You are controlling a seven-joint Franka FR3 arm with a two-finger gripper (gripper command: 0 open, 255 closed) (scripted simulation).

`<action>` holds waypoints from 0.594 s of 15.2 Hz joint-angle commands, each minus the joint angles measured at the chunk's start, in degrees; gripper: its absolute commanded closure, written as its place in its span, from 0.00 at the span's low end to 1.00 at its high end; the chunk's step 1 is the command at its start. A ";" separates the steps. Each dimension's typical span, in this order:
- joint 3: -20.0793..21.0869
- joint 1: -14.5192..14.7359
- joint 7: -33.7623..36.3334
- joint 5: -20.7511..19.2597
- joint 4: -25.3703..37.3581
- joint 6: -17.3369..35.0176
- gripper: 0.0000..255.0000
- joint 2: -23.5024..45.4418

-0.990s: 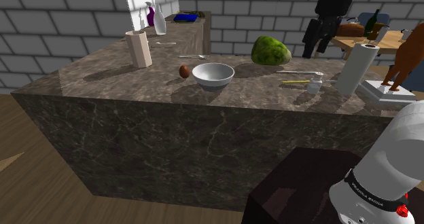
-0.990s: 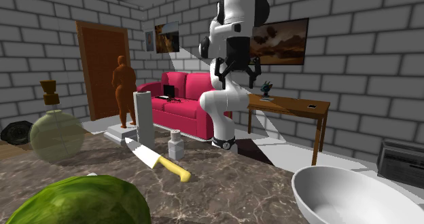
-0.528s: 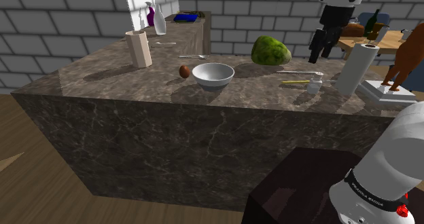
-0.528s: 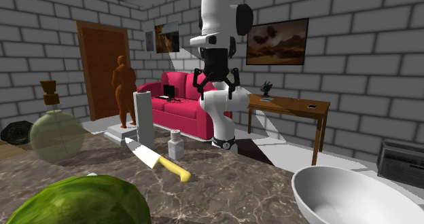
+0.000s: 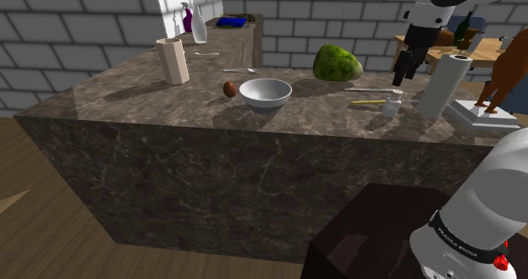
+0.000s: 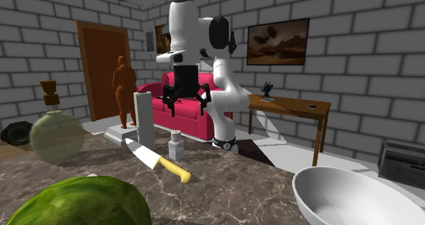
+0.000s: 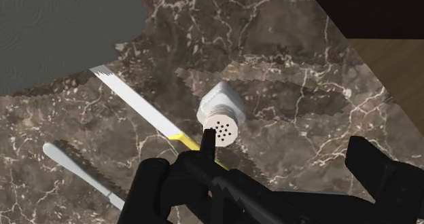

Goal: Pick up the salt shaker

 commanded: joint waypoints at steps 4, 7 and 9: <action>-4.67 -0.55 -4.38 -1.76 0.69 4.23 0.00 4.42; -5.22 -0.66 -4.34 -2.11 -1.29 6.64 0.00 4.85; -5.61 -0.72 -4.32 -2.34 -2.55 8.28 0.00 5.22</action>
